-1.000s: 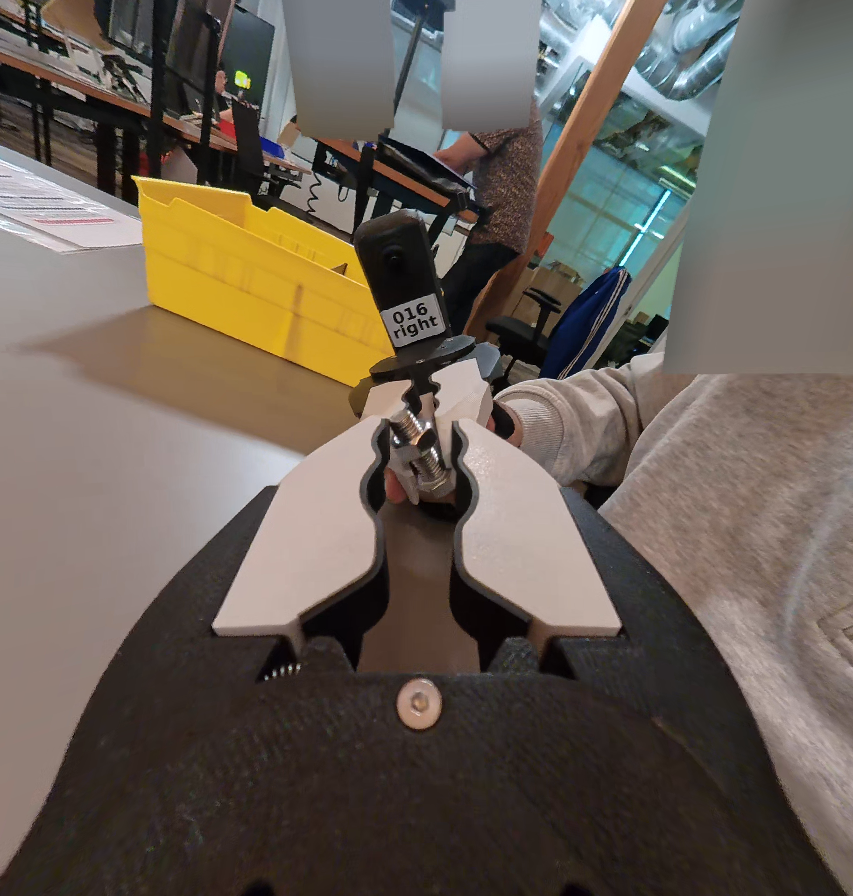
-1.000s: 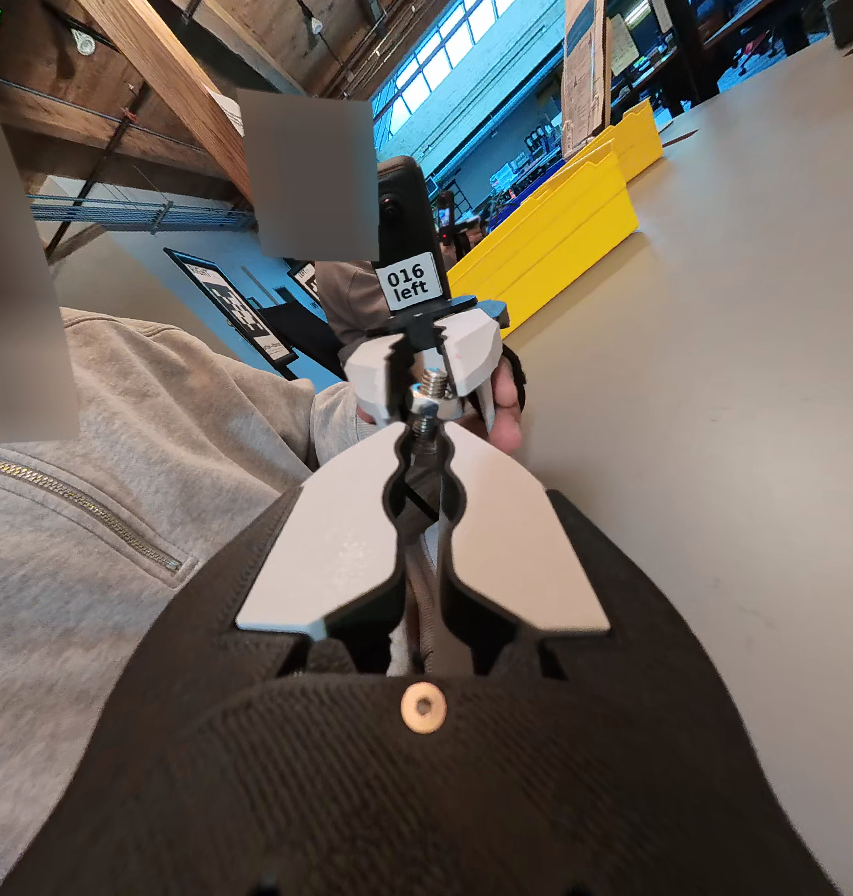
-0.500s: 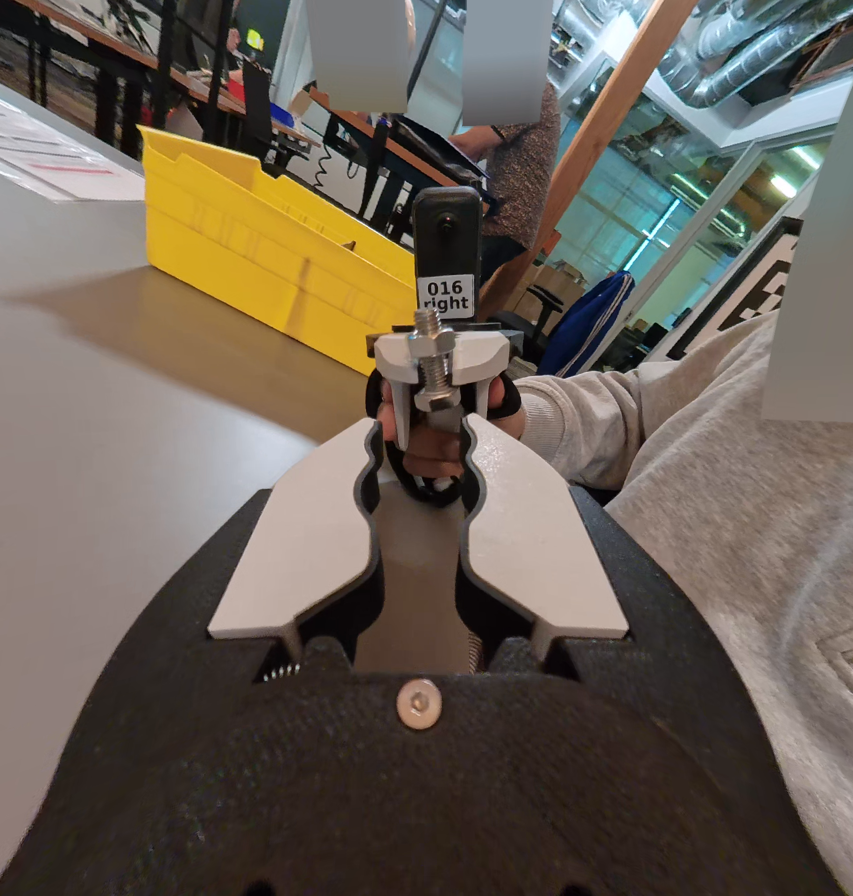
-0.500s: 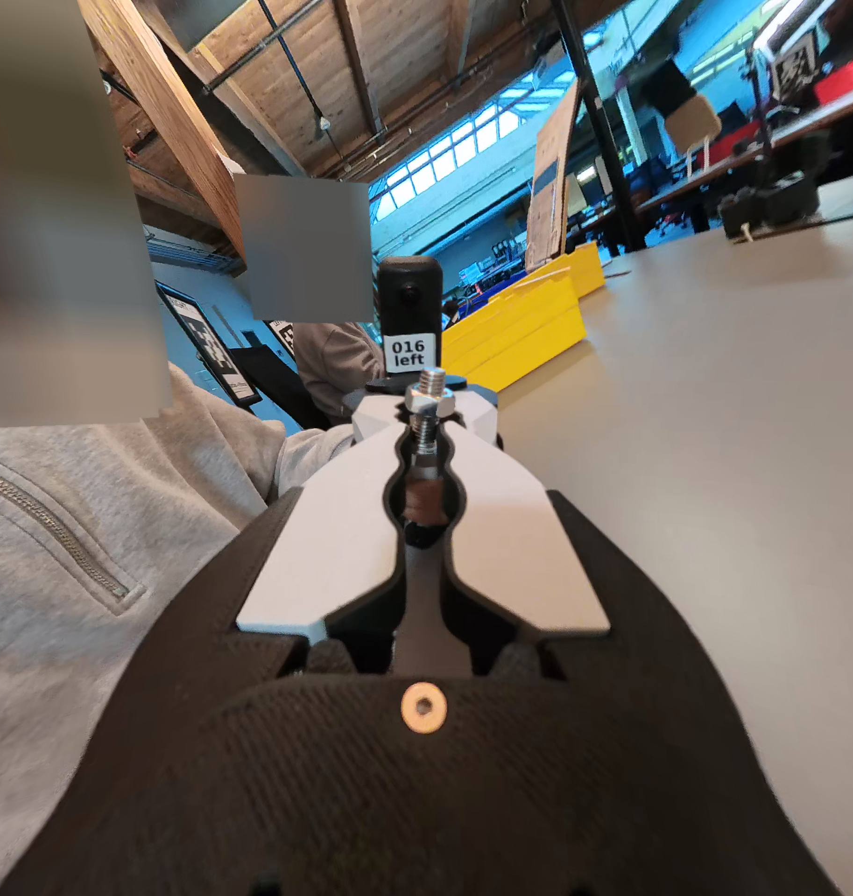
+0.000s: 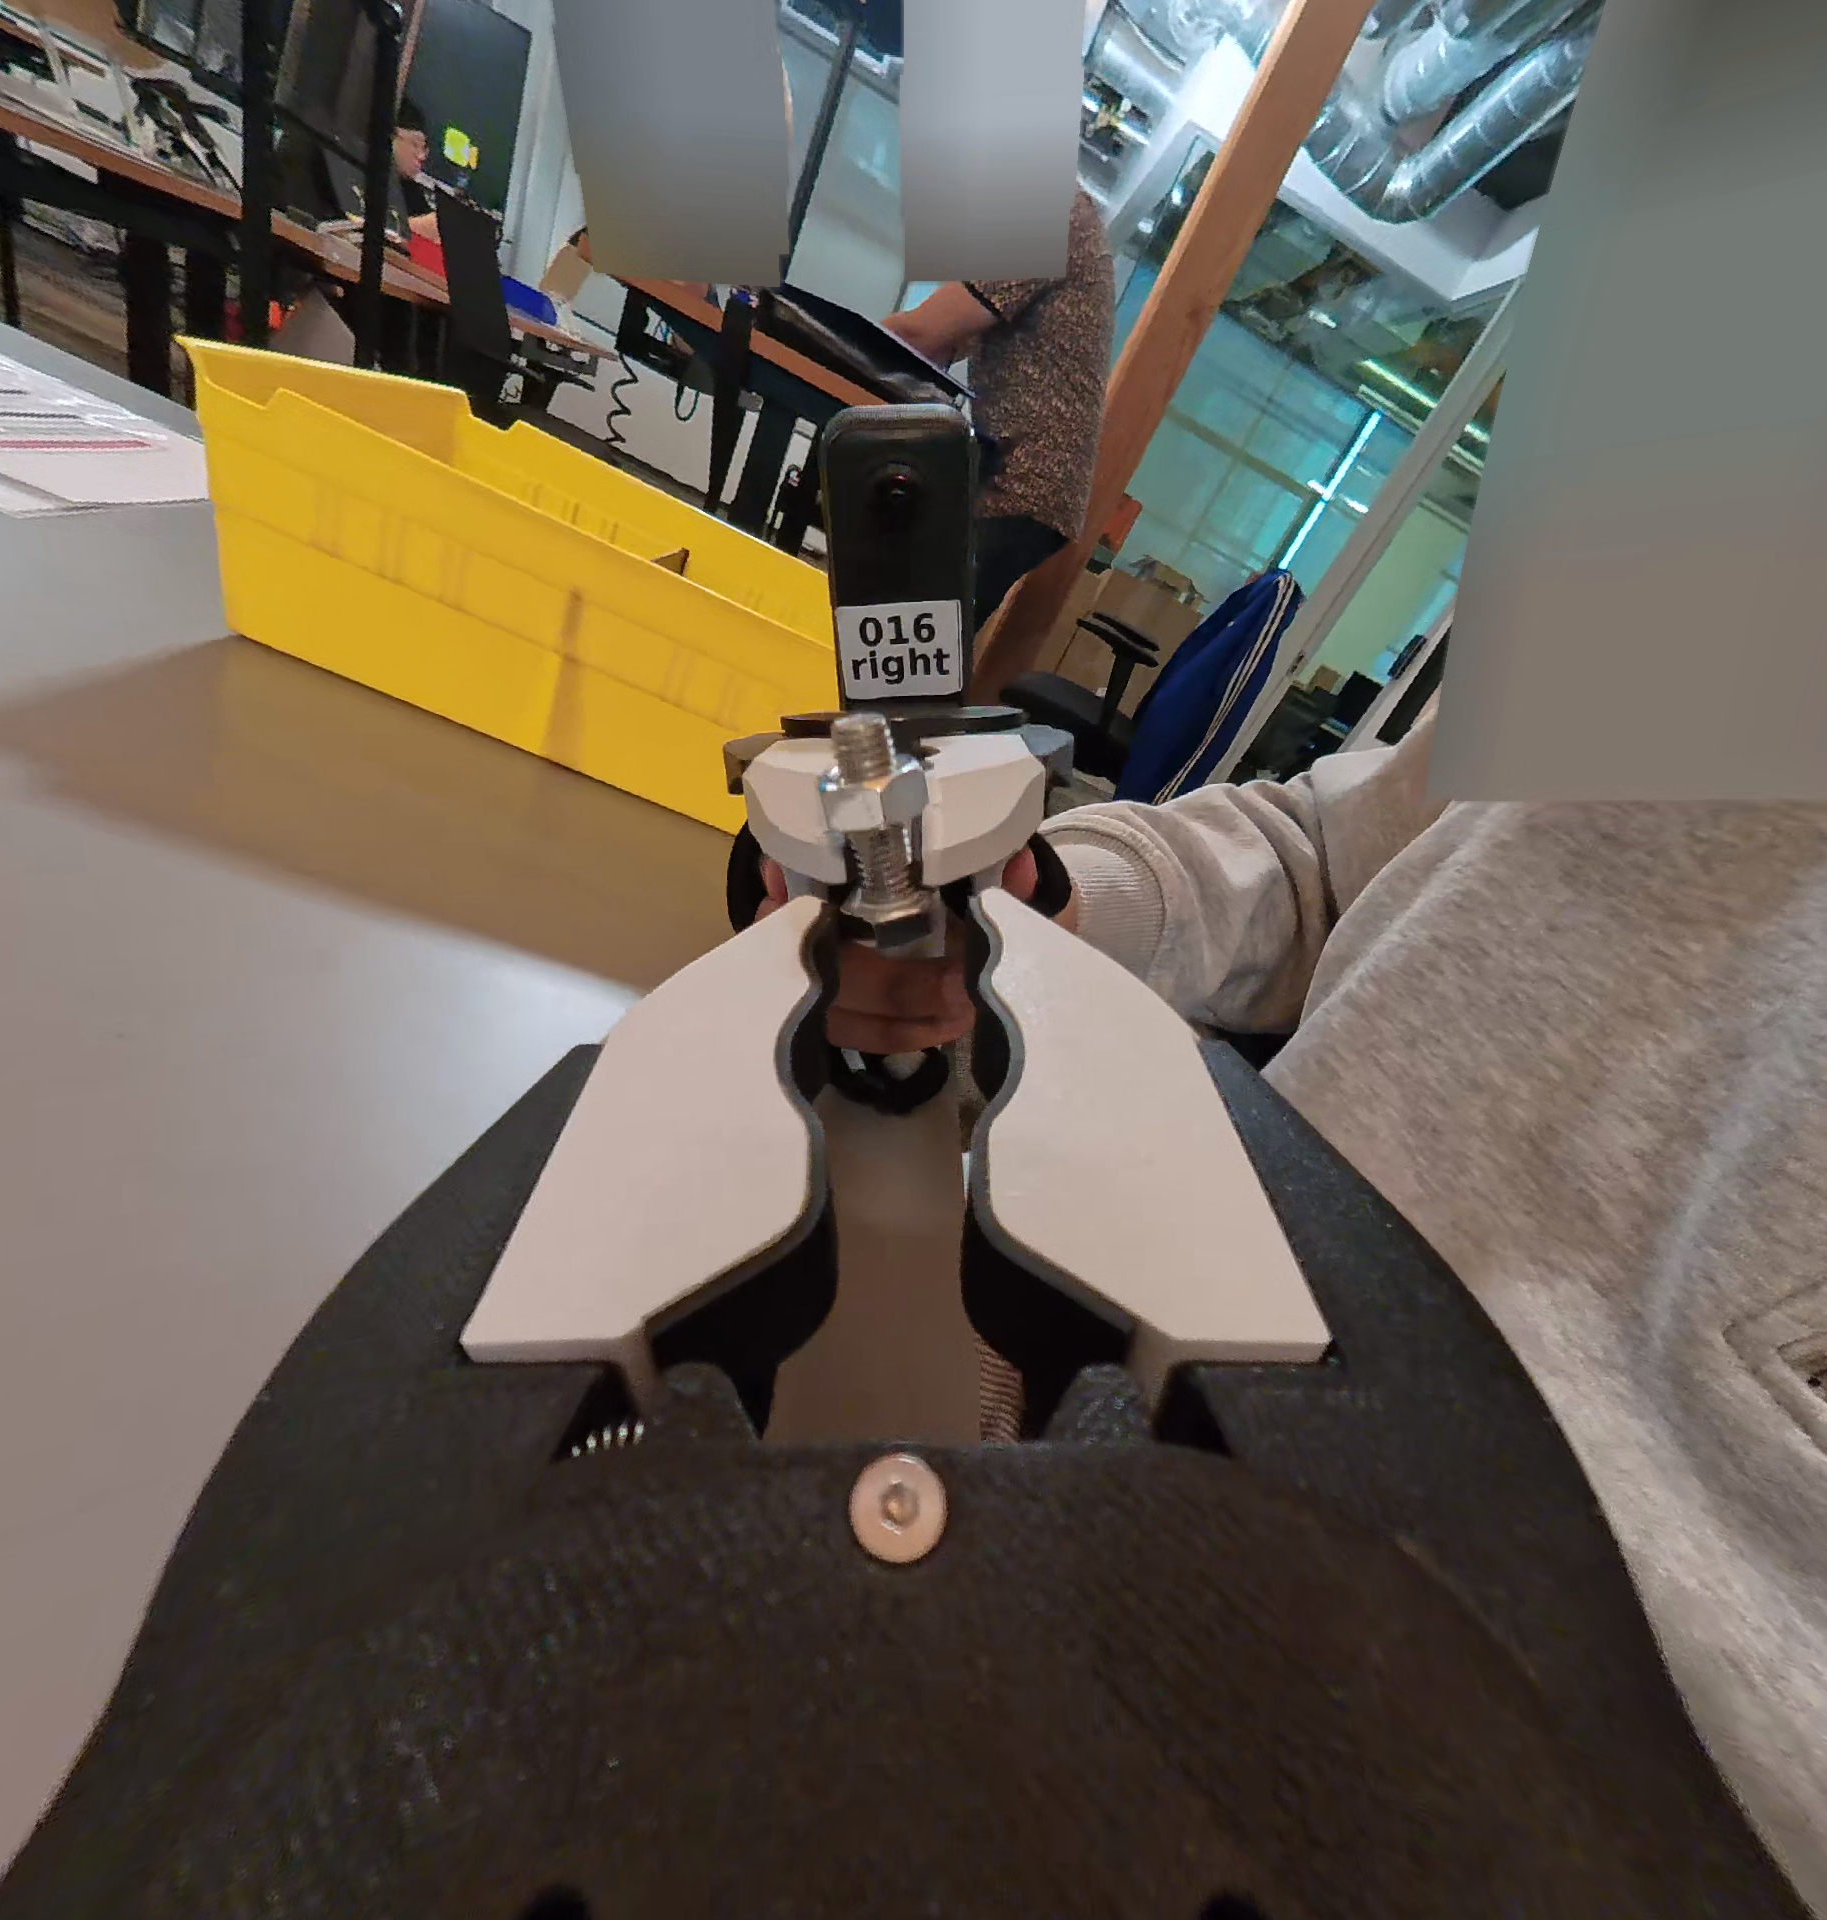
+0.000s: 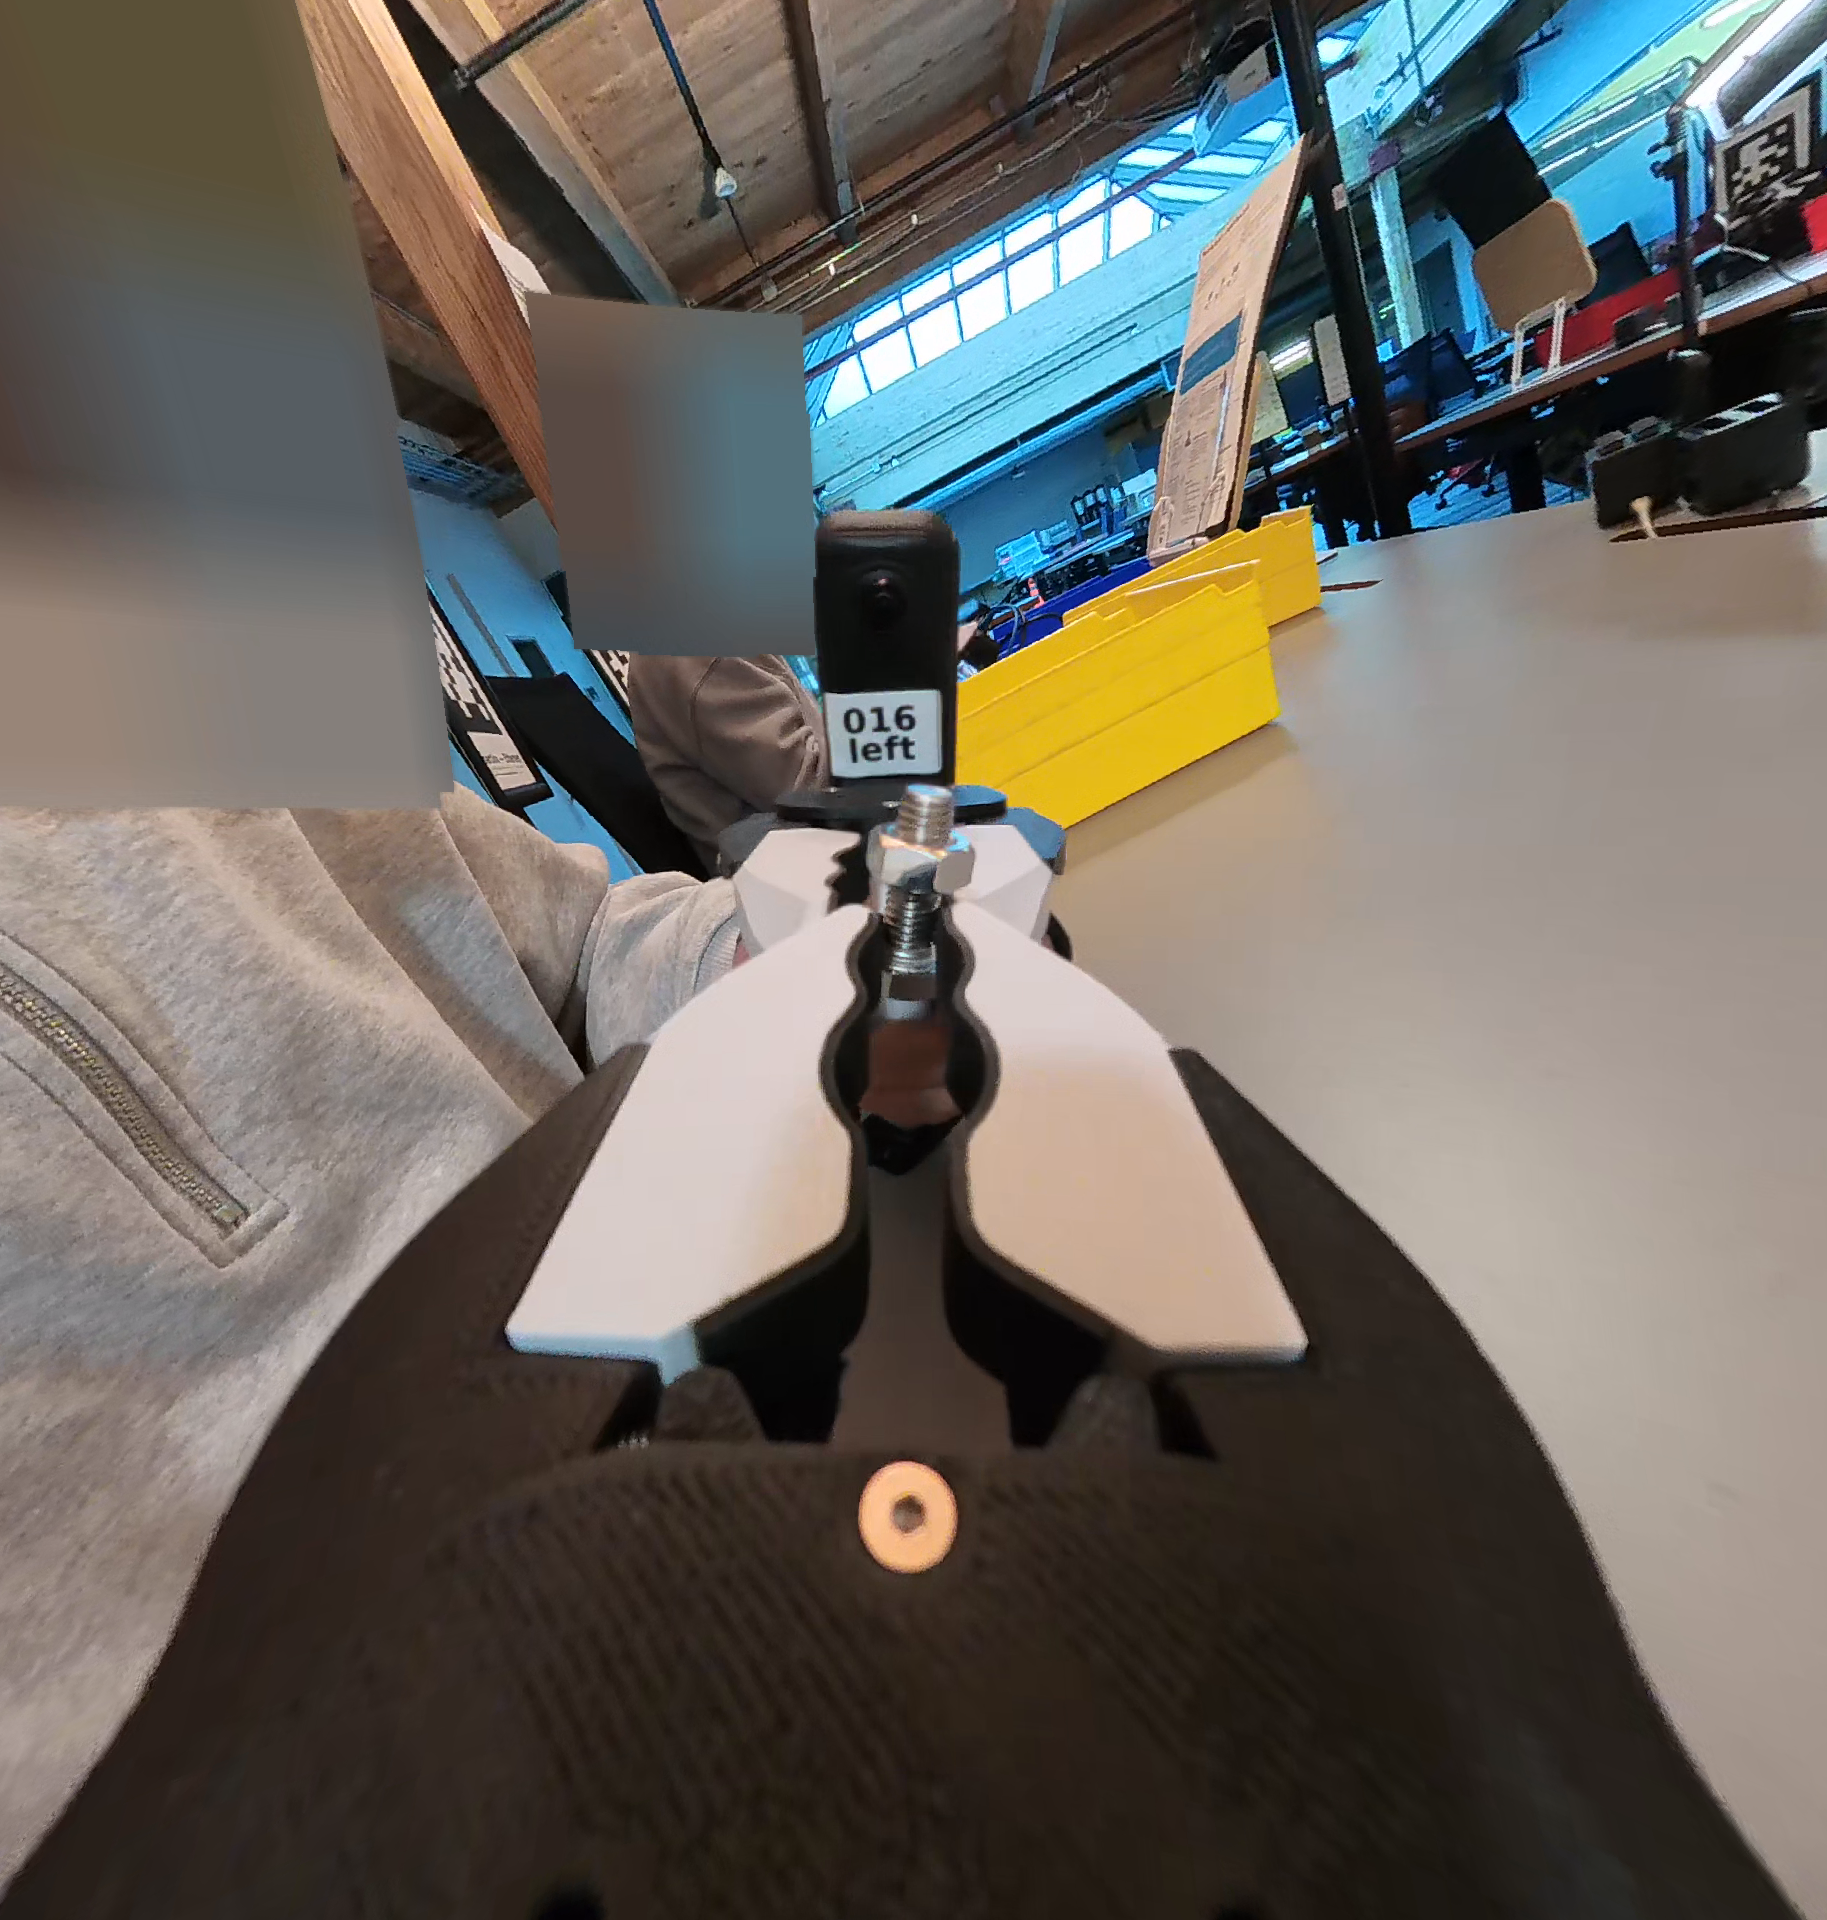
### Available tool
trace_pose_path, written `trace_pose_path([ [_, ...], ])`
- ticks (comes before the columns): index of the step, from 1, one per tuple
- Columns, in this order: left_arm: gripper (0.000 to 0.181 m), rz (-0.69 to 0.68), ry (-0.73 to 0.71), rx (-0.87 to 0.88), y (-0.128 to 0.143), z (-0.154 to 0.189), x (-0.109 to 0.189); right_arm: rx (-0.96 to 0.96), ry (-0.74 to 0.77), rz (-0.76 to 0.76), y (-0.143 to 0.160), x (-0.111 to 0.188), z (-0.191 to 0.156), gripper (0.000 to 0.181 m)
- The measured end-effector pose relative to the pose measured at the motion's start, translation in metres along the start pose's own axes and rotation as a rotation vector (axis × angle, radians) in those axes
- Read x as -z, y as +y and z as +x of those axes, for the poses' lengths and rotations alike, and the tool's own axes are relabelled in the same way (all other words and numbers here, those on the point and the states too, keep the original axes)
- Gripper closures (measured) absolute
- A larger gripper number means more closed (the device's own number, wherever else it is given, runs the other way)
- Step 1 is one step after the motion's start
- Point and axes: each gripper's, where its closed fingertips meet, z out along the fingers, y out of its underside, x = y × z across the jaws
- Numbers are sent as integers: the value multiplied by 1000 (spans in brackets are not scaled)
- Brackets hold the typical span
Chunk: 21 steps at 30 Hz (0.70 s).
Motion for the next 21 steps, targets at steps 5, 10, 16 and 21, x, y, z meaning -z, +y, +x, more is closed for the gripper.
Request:
trace_pose_path([
  [5, 163, -12, 9, -5, 1, 1, 1, 21, -5, -17, 2, -2, -3, 172],
  [10, 163, -19, -3, -2, 0, -1, 1, 14, -5, -20, 2, -1, -3, 171],
  [16, 163, -14, -33, -11, 0, -7, 3, 27, 2, -25, -5, 3, -4, 155],
  [21, 163, -43, -115, -75, 5, -16, 2, 90, 138, 2, -16, 13, 10, 152],
])
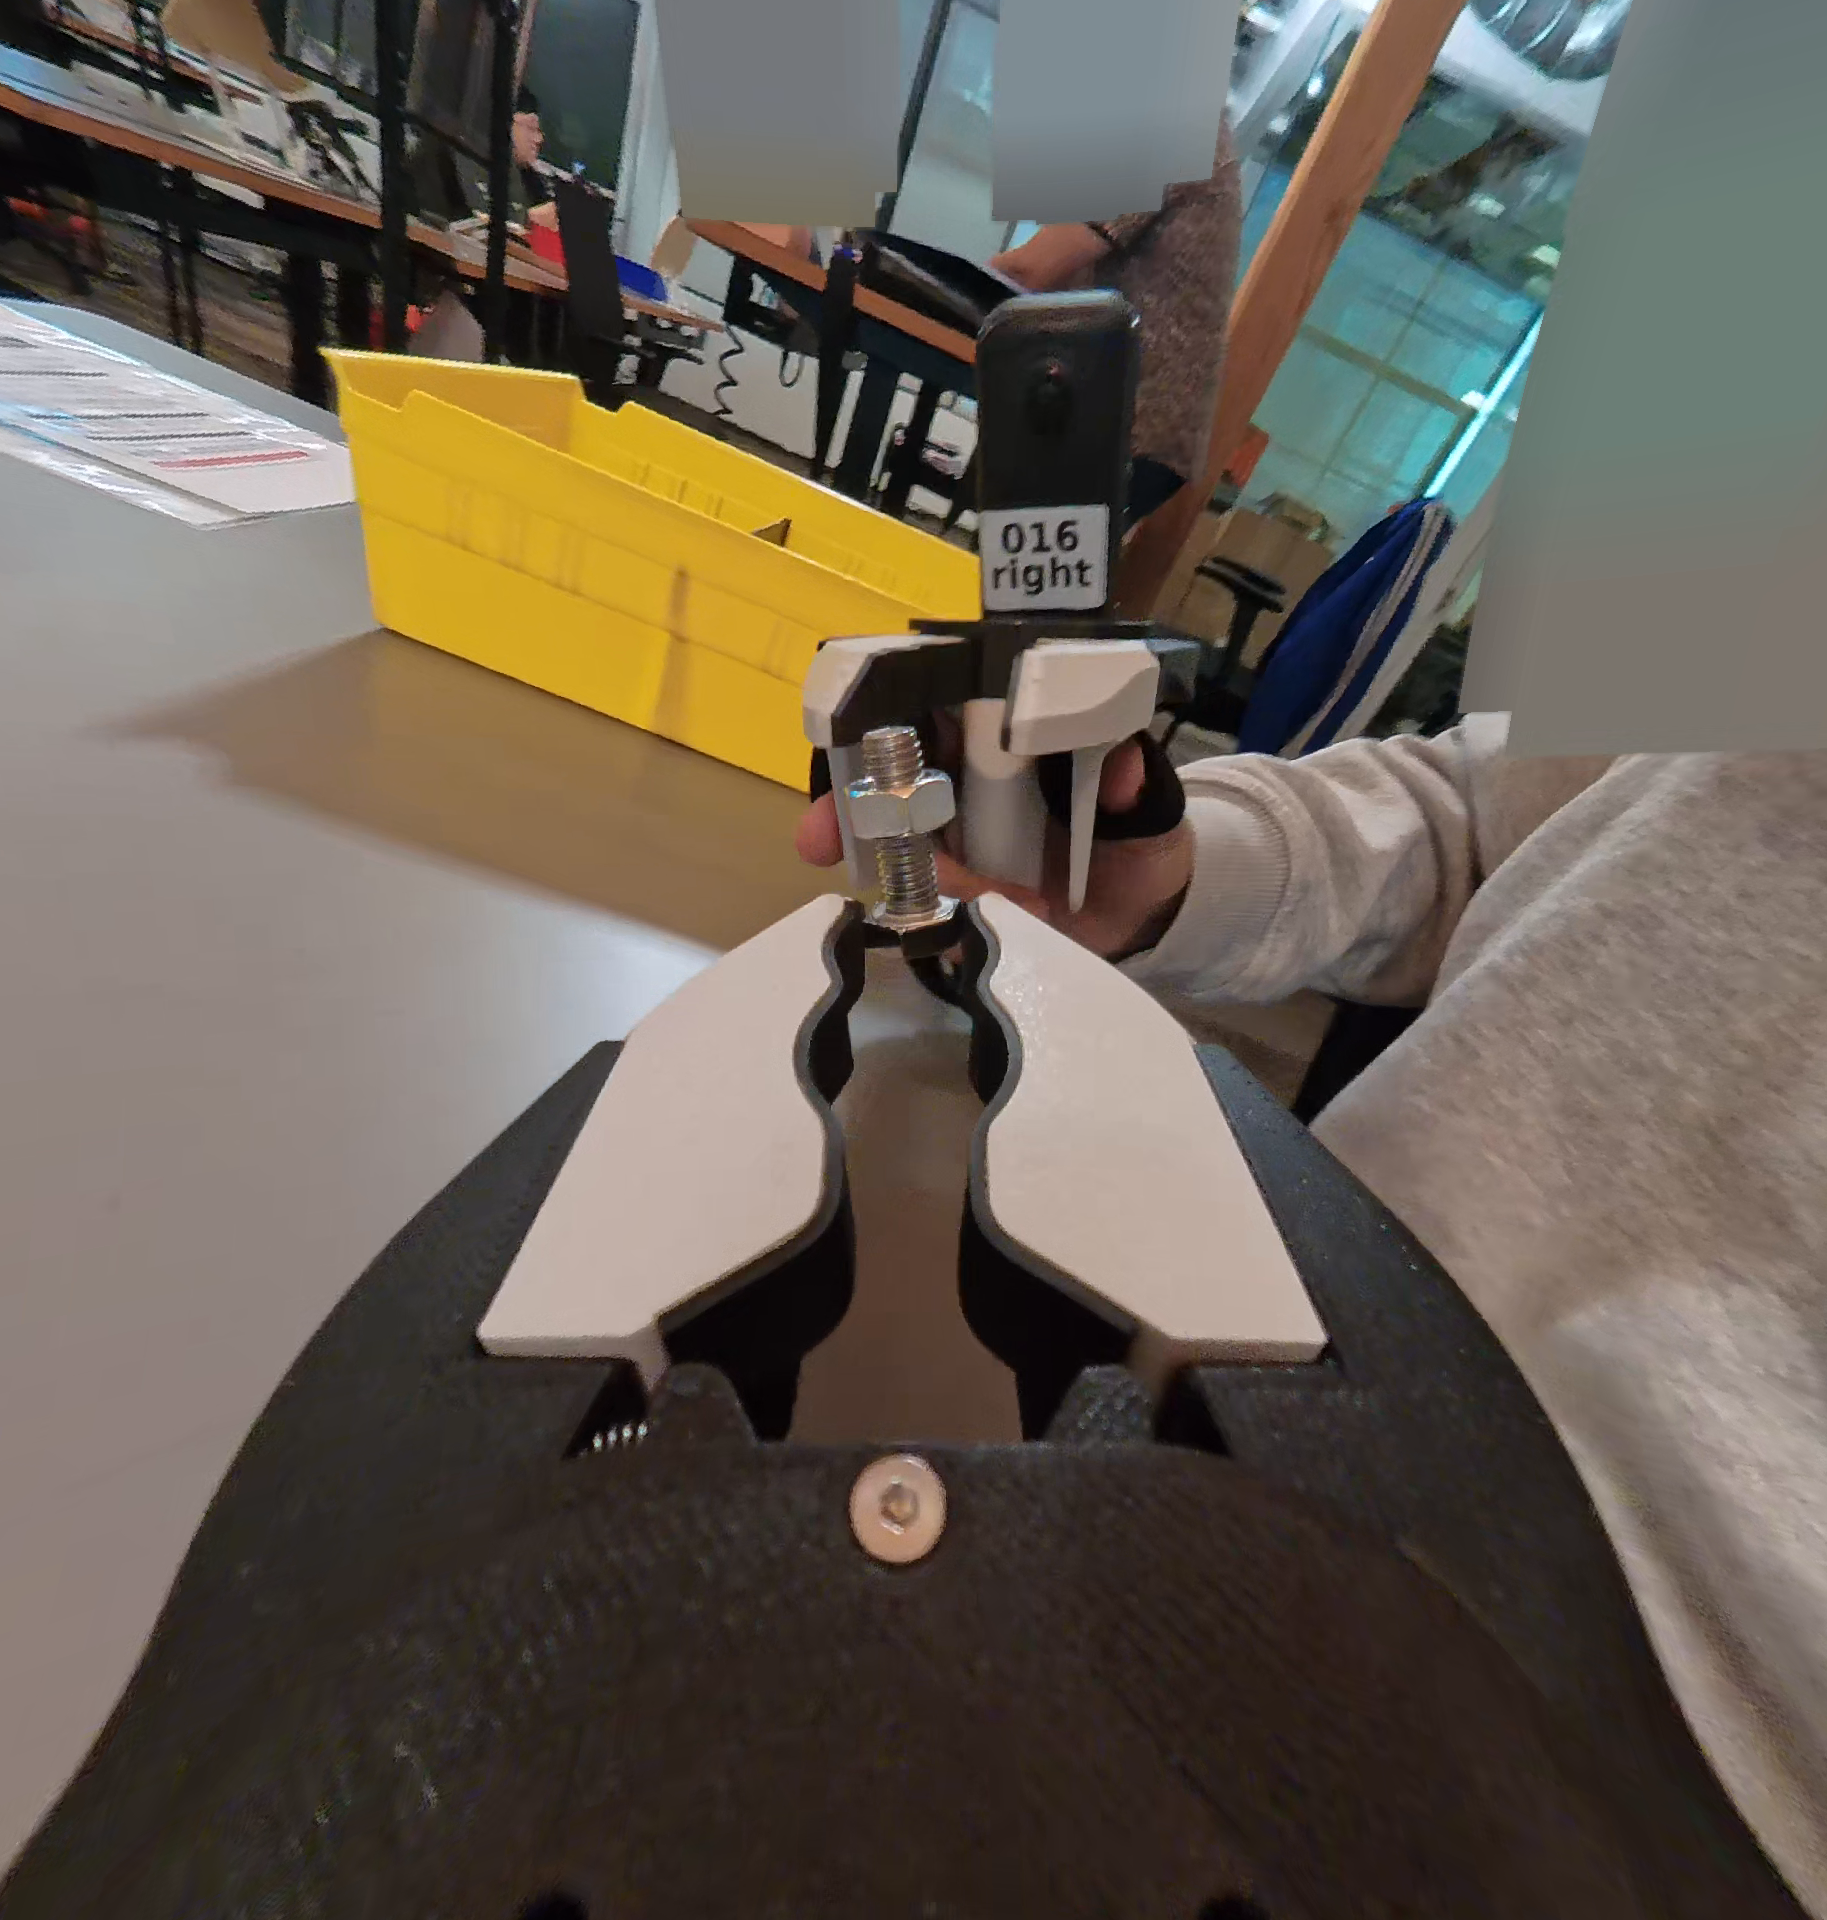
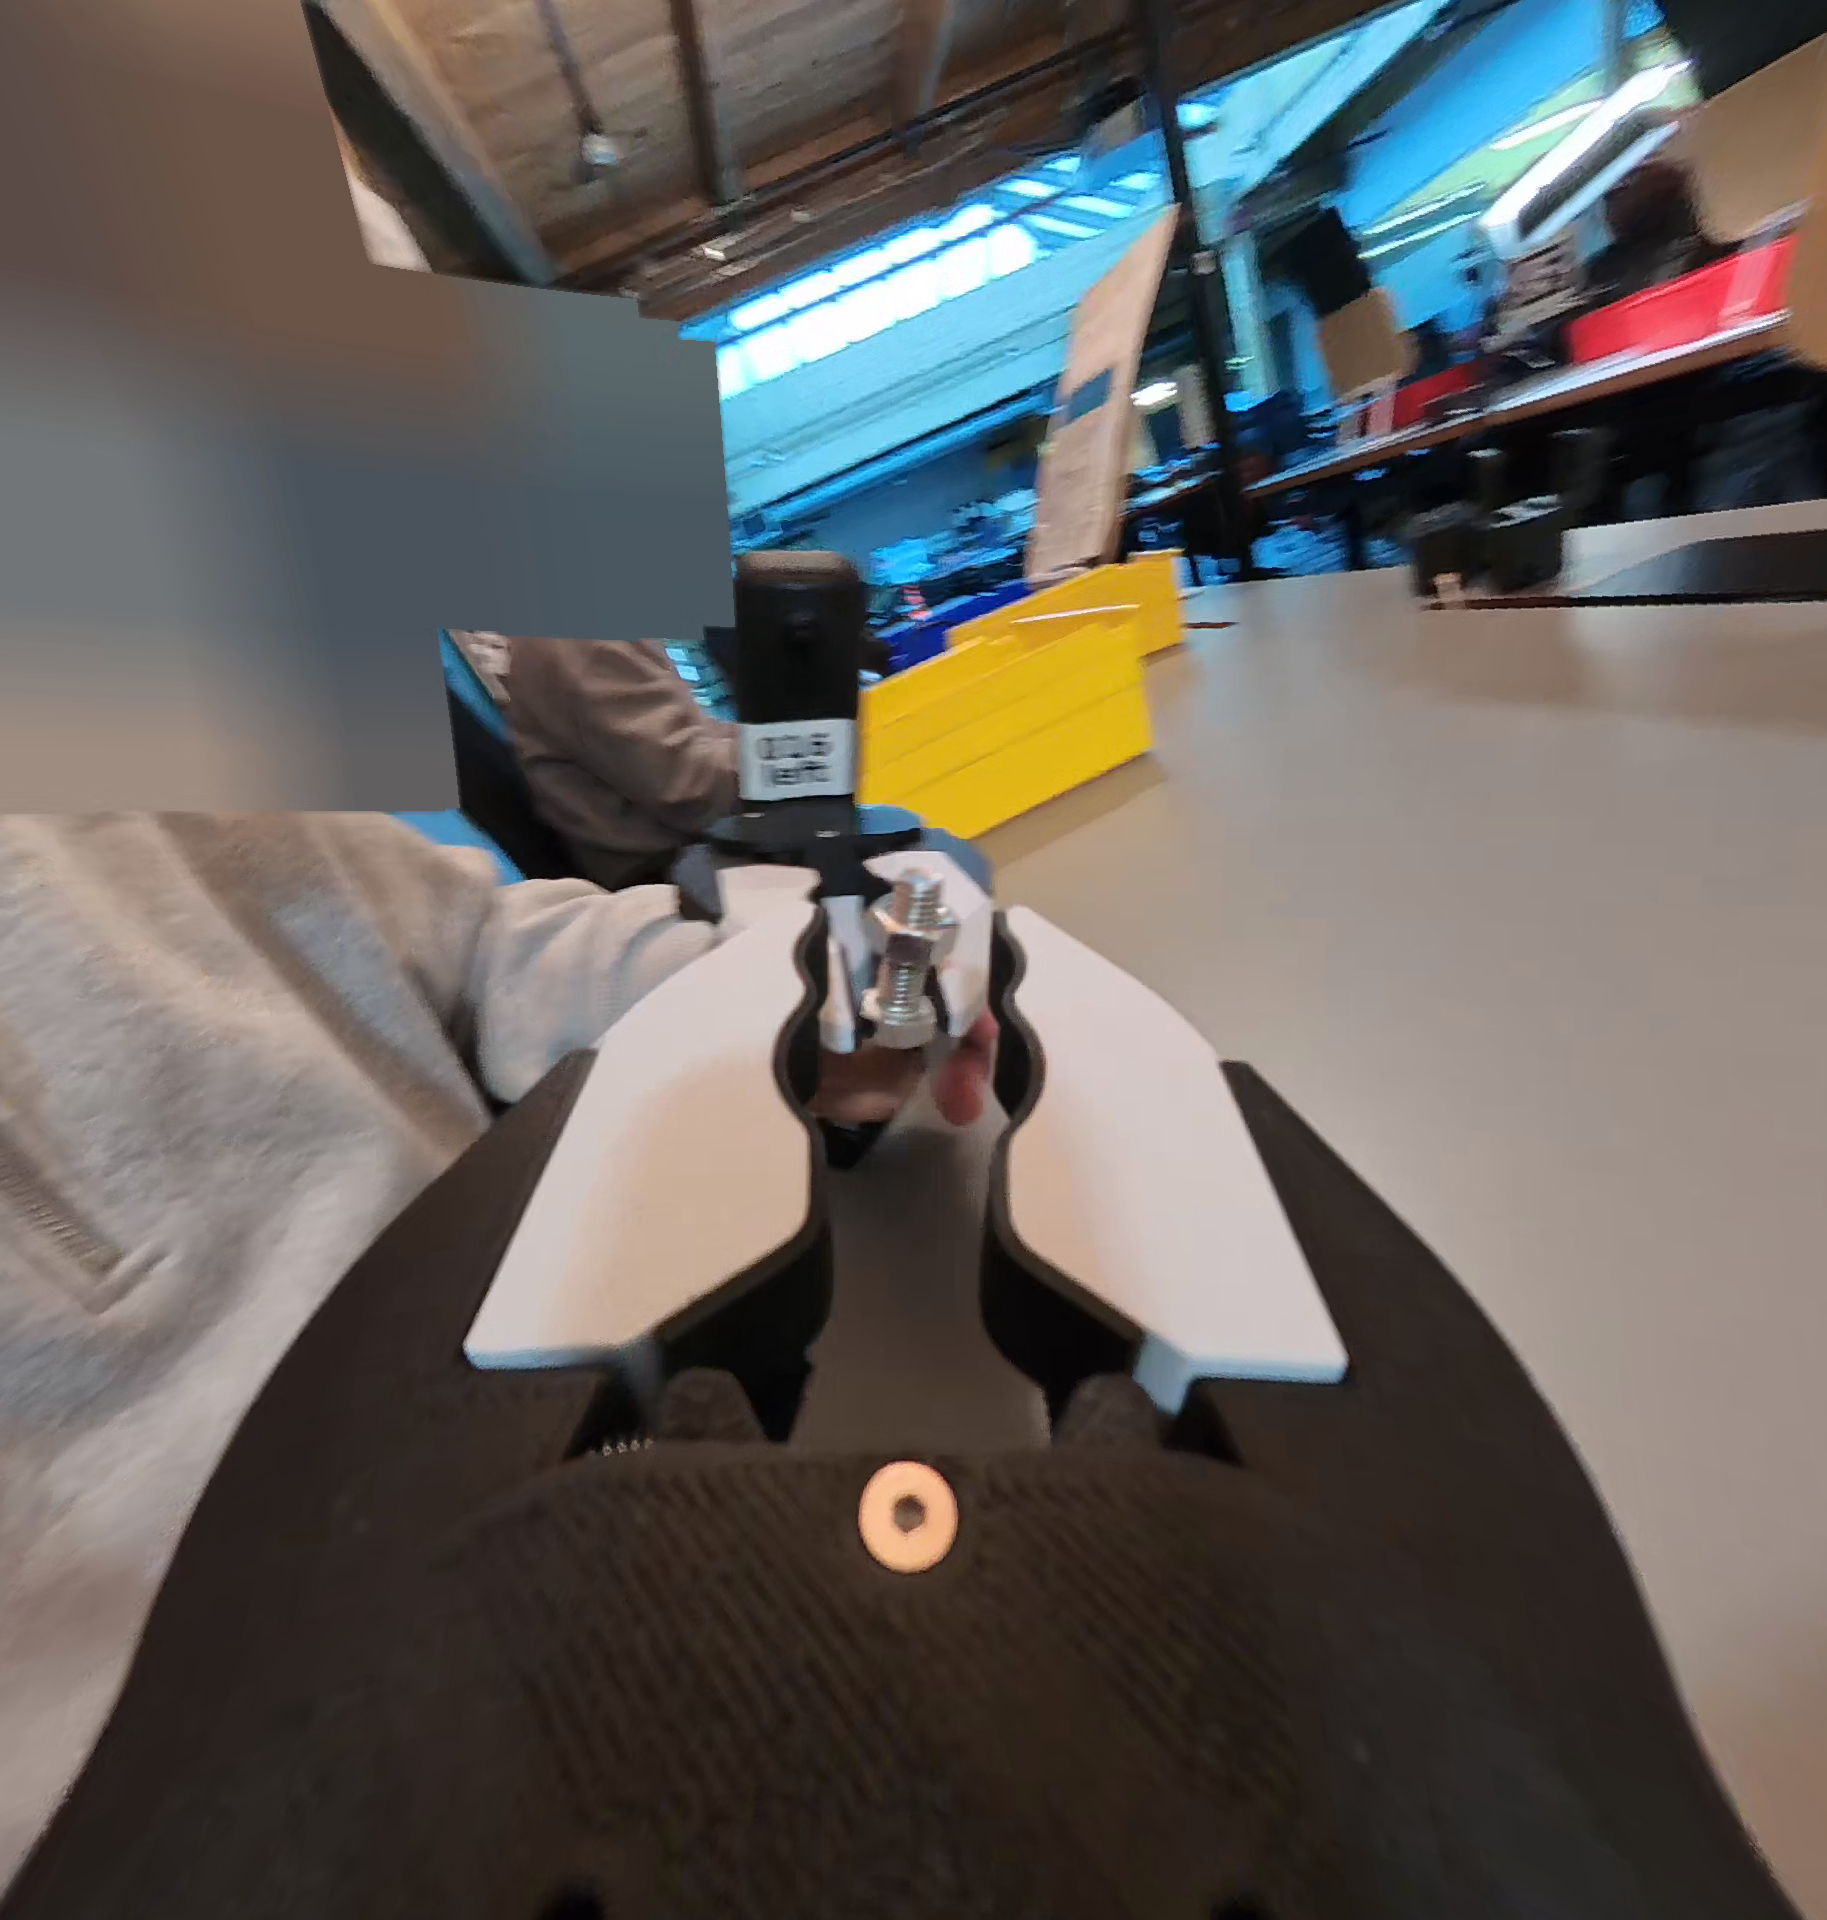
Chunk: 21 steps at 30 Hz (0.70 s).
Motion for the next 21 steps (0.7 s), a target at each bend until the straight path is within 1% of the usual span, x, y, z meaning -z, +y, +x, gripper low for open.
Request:
trace_pose_path([
  [2, 163, -20, -50, -62, 3, -3, -1, 9, 28, -26, 2, 1, 2, 156],
  [6, 163, -66, -114, -172, 10, -5, -5, 66, 74, -115, 13, -3, 1, 156],
  [12, 163, -47, -124, -138, 8, -6, -7, 197, 185, -215, 23, -7, 6, 163],
  [16, 161, -30, -99, -153, 7, -1, -6, 185, 165, -208, 22, -8, 3, 163],
  [18, 151, -26, -94, -153, 6, 0, -7, 165, 154, -209, 23, -8, 4, 163],
  [21, 147, -46, -77, -142, 9, 2, -9, 130, 104, -181, 22, -8, 0, 163],
])
